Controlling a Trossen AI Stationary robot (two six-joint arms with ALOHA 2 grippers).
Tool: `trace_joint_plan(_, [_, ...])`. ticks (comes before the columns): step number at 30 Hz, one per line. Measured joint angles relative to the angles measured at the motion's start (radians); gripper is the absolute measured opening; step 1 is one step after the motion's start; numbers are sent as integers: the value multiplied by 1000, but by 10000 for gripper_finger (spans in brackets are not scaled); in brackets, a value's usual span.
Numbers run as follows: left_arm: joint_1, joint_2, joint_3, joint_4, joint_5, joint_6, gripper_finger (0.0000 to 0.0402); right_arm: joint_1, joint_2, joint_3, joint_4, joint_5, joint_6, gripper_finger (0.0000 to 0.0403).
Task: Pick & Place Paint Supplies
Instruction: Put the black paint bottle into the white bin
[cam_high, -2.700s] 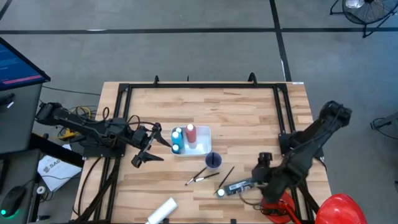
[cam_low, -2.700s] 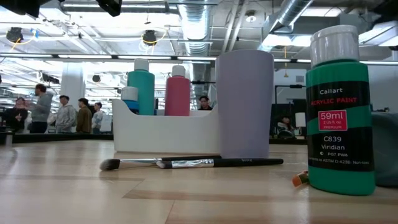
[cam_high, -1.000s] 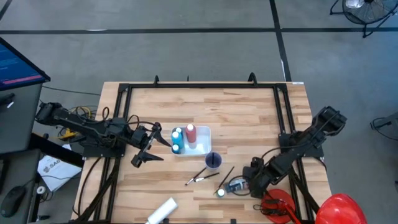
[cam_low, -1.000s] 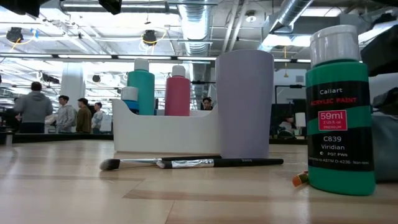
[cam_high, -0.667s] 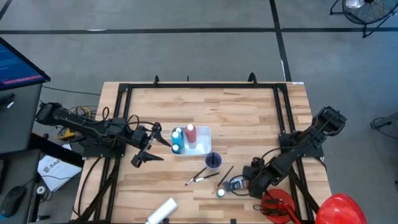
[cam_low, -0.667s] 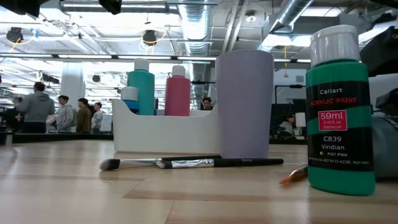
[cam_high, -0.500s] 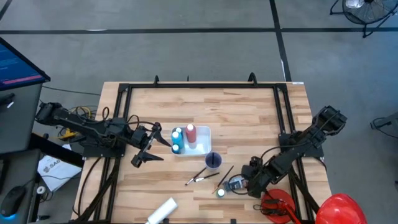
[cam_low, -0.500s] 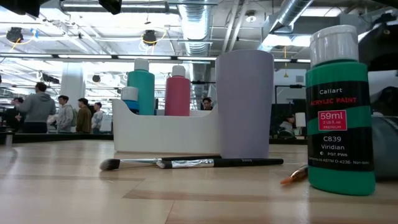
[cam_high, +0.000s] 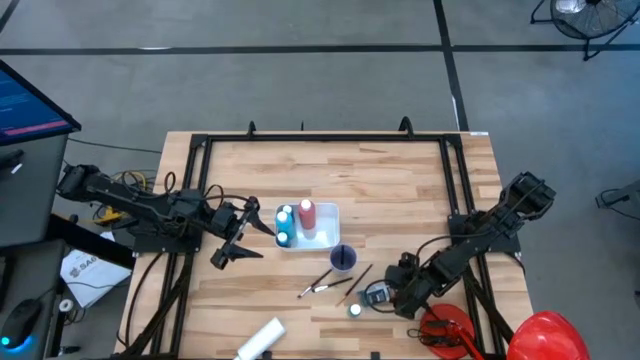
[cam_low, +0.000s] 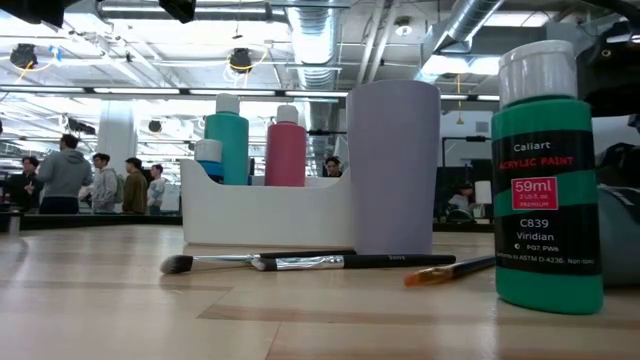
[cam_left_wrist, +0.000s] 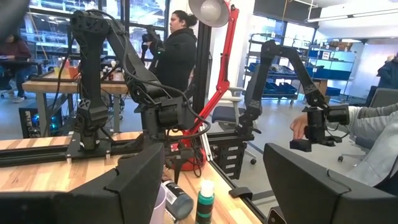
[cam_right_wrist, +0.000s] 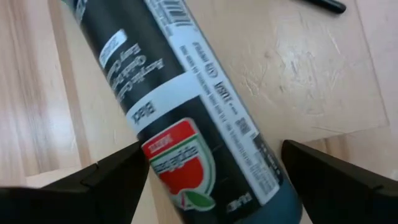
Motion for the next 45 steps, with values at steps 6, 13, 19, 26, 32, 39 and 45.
trace_joint_plan(6, [0,0,0,0,0,0,269,13,0,0,-14,-5,12,292])
trace_joint_plan(13, [0,0,0,0,0,0,269,11,-1,1,-13,-49,65,233])
trace_joint_plan(19, [0,0,0,0,0,0,269,12,-17,11,-47,-153,125,205])
trace_joint_plan(26, [0,6,0,1,0,0,269,15,-37,96,-232,-252,166,207])
trace_joint_plan(32, [0,35,0,3,-30,0,269,6,-37,216,-443,-261,157,203])
trace_joint_plan(39, [0,93,2,6,-83,28,269,-49,-39,380,-657,-244,115,206])
trace_joint_plan(45, [0,187,44,7,-83,30,269,-133,-39,531,-788,-240,27,202])
